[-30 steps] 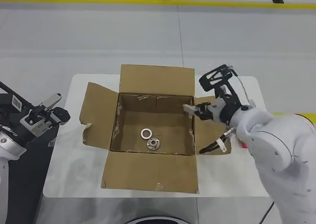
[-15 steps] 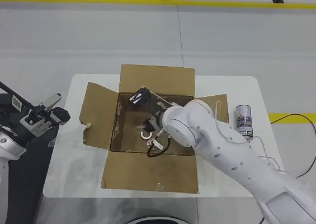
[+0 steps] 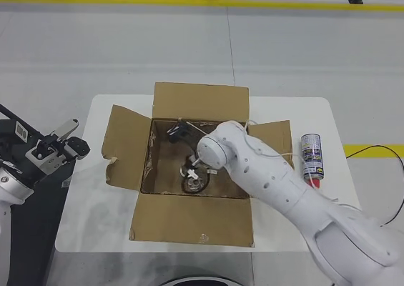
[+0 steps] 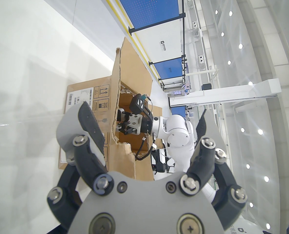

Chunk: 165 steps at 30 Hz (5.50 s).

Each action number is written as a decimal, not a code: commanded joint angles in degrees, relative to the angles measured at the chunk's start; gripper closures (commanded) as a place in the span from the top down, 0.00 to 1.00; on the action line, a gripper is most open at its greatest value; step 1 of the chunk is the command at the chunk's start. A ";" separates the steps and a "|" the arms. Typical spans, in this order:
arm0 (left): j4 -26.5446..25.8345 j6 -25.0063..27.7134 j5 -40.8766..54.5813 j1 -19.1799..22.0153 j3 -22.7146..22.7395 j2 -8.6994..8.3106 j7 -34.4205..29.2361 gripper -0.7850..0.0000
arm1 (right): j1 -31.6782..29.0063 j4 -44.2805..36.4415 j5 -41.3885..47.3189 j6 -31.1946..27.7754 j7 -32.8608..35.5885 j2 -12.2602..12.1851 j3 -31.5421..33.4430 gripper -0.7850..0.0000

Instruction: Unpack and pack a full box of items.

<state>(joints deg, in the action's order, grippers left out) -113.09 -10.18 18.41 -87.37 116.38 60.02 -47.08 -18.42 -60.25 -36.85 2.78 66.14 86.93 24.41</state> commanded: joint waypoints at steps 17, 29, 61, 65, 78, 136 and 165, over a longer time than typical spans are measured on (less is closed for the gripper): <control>0.00 0.00 0.00 0.00 0.00 0.00 0.00 1.00 | 1.46 13.33 -0.45 -2.45 -1.67 7.11 -3.71 0.45; 0.00 0.00 0.00 0.00 0.00 0.00 0.00 1.00 | 1.57 19.43 -0.98 -4.24 -2.67 10.14 -3.60 0.00; 0.00 0.00 0.00 0.00 0.00 0.00 0.00 1.00 | -16.35 -34.55 -15.80 -0.62 18.28 -3.82 24.97 0.00; 0.00 0.00 0.00 0.00 0.00 0.00 0.00 1.00 | -24.05 -47.59 -19.46 -1.25 21.86 -6.65 35.57 0.00; 0.00 0.00 0.00 0.00 0.00 0.00 0.00 1.00 | -34.98 -58.21 -26.82 -0.15 21.65 -11.58 64.78 0.00; 0.00 0.00 0.00 0.00 0.00 0.00 0.00 1.00 | -38.56 -20.22 -39.48 -0.06 19.68 -17.11 75.59 0.25; 0.00 0.00 0.00 0.00 0.00 0.00 0.00 1.00 | -38.37 -59.67 -25.35 2.93 21.86 -17.45 65.03 0.77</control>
<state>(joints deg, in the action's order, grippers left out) -113.09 -10.18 18.41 -87.37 116.38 60.02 -47.08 -57.02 -119.23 -62.54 5.58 88.00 69.48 89.91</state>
